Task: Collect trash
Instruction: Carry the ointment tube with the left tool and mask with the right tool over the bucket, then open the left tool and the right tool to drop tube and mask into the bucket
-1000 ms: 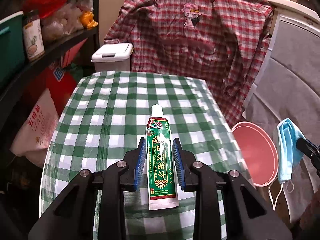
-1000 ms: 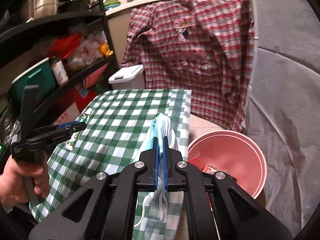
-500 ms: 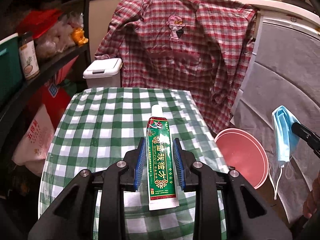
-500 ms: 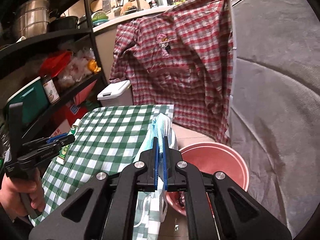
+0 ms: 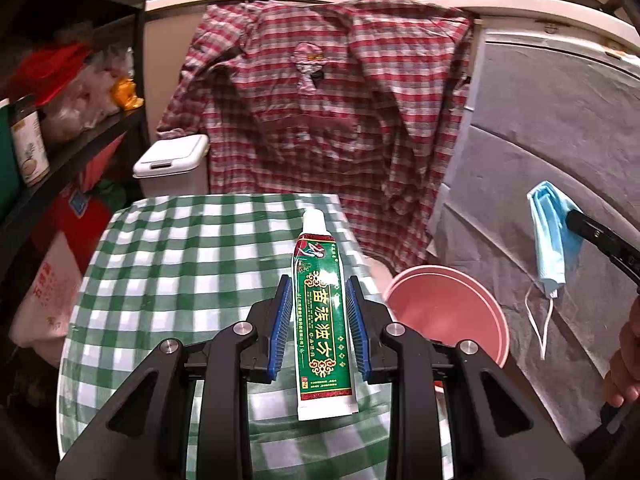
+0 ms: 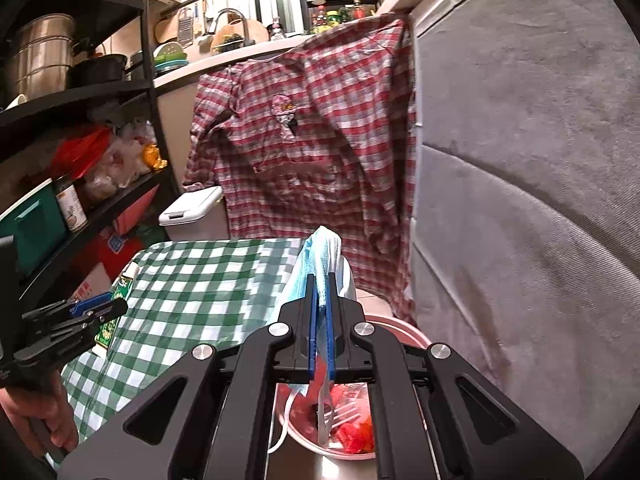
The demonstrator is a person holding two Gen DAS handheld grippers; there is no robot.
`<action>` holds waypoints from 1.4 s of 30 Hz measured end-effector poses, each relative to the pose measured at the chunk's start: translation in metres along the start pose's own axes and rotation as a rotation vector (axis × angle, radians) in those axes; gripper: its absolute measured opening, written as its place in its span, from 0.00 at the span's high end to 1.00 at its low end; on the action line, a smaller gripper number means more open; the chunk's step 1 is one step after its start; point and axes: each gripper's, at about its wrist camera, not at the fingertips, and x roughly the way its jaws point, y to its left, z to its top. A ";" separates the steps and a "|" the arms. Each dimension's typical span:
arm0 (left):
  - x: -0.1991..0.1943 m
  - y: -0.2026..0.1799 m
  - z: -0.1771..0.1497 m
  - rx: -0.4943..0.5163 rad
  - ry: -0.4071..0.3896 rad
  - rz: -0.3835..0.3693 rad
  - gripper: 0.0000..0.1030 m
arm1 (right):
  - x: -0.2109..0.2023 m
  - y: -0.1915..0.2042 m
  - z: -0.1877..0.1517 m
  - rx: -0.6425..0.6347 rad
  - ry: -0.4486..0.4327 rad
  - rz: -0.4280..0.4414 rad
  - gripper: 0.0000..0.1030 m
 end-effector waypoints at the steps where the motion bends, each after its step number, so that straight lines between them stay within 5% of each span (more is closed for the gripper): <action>1: 0.002 -0.004 0.000 0.005 0.003 -0.008 0.73 | 0.000 -0.002 0.001 0.003 0.000 -0.004 0.96; 24: 0.077 -0.114 -0.007 0.124 0.120 -0.198 0.73 | 0.038 -0.045 0.006 0.060 0.060 -0.080 0.95; 27: 0.085 -0.122 -0.008 0.136 0.139 -0.216 0.70 | 0.045 -0.051 0.006 0.081 0.082 -0.086 0.90; 29: 0.088 -0.125 -0.008 0.138 0.139 -0.221 0.54 | 0.050 -0.055 0.005 0.104 0.098 -0.076 0.87; 32: 0.088 -0.123 -0.009 0.129 0.139 -0.232 0.54 | 0.052 -0.058 0.004 0.123 0.104 -0.071 0.73; 42: 0.055 -0.106 -0.003 0.159 0.097 -0.216 0.54 | 0.034 -0.047 0.006 0.105 0.066 -0.052 0.68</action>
